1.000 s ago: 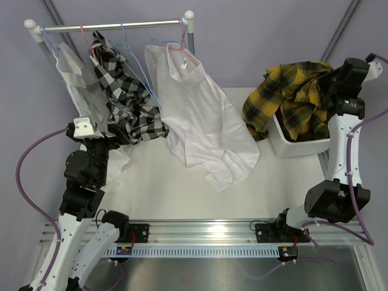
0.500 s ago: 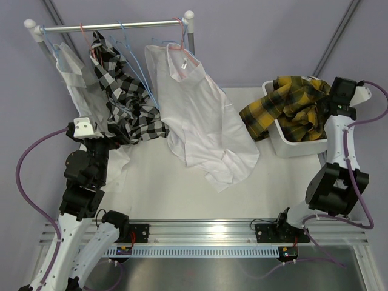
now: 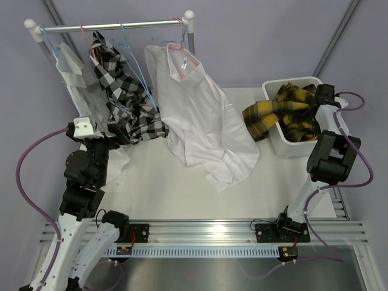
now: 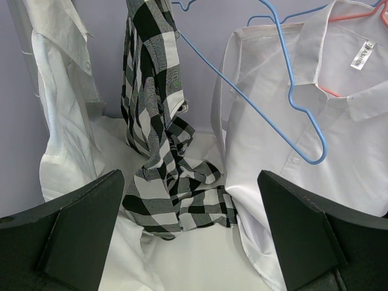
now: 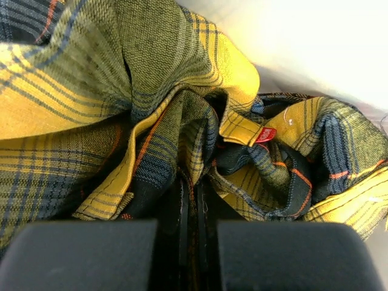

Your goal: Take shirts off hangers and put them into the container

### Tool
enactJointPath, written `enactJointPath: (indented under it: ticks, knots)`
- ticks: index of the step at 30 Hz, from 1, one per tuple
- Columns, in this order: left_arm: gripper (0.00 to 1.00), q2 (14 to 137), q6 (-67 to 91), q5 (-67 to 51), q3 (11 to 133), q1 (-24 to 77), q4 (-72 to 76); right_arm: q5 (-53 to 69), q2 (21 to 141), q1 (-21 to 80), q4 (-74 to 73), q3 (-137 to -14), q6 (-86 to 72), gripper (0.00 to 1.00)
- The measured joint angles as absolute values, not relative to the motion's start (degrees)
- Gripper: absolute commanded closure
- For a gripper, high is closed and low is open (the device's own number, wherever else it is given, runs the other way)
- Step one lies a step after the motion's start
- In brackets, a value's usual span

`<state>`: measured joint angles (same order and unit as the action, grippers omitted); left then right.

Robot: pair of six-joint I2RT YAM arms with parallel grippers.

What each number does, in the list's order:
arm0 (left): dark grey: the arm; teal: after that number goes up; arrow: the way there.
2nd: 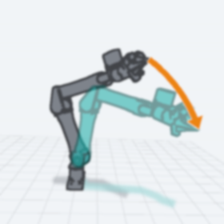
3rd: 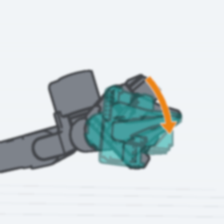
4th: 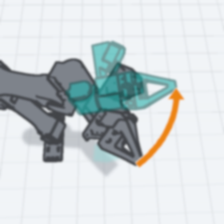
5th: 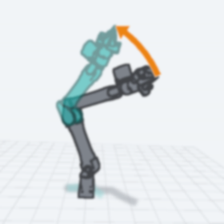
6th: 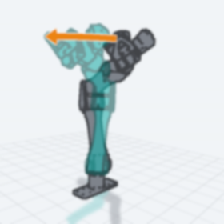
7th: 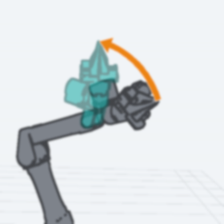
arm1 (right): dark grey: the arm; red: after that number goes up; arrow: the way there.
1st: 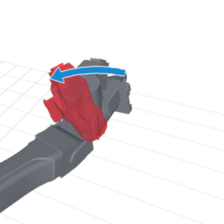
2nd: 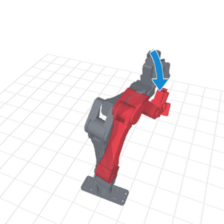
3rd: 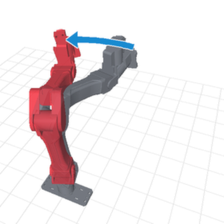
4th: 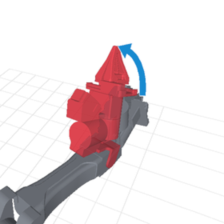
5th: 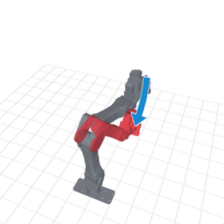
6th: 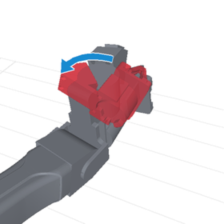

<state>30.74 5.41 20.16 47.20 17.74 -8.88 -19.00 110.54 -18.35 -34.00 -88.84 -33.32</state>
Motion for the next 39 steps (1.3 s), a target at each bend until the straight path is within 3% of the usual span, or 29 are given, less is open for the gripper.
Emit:
enactJointPath:
  ticks: [2,3,6,12,23,31,39]
  knots:
    - [0.01,30.7,5.4,20.2,47.2,17.7,-8.9,-19.1,110.4,-18.3,-34.4,-89.3,-33.1,0.79]
    - [0.01,30.7,5.4,20.2,47.2,17.7,-8.9,-19.2,110.3,-18.2,-34.5,-89.3,-33.0,0.63]
    - [0.01,30.7,5.4,20.2,47.2,17.7,-8.9,-20.5,108.6,-17.8,-35.7,-89.6,-31.7,0.34]
    - [0.01,30.7,5.4,20.2,47.2,17.7,-8.9,-23.2,96.7,-14.8,-38.2,-89.7,-28.4,0.15]
    - [0.01,30.7,5.4,20.2,47.2,17.7,-8.9,-21.2,71.9,1.2,-32.7,-81.3,-24.9,0.14]
    - [0.01,30.7,5.4,20.2,47.2,17.7,-8.9,-18.3,73.5,11.3,-29.2,-63.5,-31.2,0.15]
    - [0.01,30.7,5.4,20.2,47.2,17.7,-8.9,-17.9,77.1,12.4,-22.0,-56.8,-37.3,0.14]
